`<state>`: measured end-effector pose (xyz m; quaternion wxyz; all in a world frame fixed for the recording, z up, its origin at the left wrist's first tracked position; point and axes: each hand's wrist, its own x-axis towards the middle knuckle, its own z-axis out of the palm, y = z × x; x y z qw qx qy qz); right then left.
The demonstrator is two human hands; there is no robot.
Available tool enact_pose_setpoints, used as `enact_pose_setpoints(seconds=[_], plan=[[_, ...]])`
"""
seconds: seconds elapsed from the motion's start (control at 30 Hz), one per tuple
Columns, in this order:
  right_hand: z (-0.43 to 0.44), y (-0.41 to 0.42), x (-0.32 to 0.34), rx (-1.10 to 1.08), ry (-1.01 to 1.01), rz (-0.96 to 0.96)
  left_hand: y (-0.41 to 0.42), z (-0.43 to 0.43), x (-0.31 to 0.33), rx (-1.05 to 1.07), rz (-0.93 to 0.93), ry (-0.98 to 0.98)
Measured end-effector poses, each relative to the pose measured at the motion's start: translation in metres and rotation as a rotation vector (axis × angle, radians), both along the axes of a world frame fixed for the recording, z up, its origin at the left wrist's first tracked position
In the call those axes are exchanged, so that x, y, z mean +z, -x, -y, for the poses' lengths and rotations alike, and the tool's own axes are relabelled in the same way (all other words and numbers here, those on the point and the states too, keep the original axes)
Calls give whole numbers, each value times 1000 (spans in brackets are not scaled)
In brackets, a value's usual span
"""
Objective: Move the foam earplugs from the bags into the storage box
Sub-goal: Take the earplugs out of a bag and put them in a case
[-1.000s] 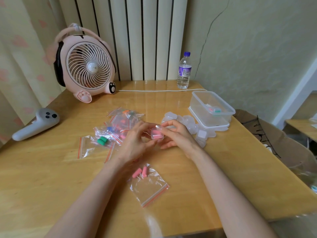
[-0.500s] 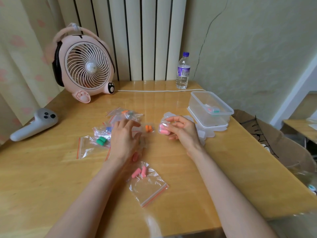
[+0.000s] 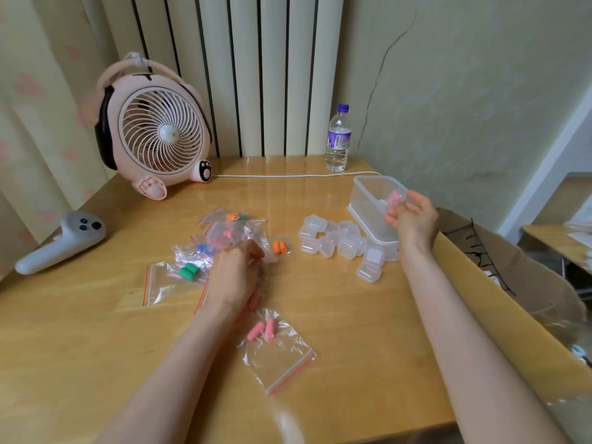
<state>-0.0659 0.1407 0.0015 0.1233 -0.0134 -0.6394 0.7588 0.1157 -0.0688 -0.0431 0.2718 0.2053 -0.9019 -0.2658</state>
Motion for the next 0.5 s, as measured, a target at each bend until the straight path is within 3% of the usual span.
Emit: enact_pose_setpoints(seconds=[0.2,0.3,0.4,0.5], plan=[[-9,-2,8,77,-276,-37,-1,-8,13,-124,-187,-113],[-2,-43,20,353,-338,-171,-4,-21,23,-238,-265,-292],[7,-83,26,742,-533,-307,-6,-34,34,-331,-295,-405],[15,-104,24,840,-526,-337,-8,-45,48,-435,-307,-472]])
